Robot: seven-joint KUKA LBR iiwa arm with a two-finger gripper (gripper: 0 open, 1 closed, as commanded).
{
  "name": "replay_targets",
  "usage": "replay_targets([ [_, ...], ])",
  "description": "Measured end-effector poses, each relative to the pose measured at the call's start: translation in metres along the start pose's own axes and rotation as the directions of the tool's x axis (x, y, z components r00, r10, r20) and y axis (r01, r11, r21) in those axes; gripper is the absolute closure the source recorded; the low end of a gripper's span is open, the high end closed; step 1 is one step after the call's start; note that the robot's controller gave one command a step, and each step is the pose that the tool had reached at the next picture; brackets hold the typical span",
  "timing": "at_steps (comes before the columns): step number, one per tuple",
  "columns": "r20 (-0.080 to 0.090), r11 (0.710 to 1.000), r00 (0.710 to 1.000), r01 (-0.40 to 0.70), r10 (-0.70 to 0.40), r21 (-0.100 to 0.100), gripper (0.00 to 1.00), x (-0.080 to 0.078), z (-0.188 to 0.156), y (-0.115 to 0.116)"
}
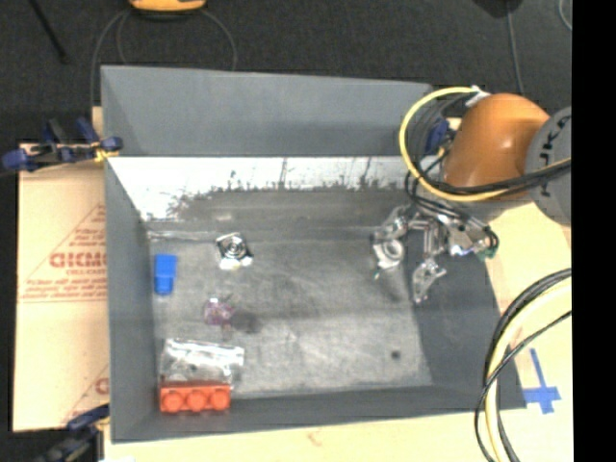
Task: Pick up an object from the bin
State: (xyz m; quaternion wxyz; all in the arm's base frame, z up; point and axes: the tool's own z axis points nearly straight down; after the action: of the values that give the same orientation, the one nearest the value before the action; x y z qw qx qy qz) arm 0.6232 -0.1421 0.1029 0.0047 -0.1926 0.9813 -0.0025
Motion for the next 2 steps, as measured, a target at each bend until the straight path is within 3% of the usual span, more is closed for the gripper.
replay_targets([
  [1,0.0,0.996,0.996,-0.086,0.086,-0.005,0.0,-0.014,-0.007,-0.006],
  [2,0.0,0.987,0.987,-0.164,0.164,-0.006,0.0,-0.018,0.031,-0.016],
])
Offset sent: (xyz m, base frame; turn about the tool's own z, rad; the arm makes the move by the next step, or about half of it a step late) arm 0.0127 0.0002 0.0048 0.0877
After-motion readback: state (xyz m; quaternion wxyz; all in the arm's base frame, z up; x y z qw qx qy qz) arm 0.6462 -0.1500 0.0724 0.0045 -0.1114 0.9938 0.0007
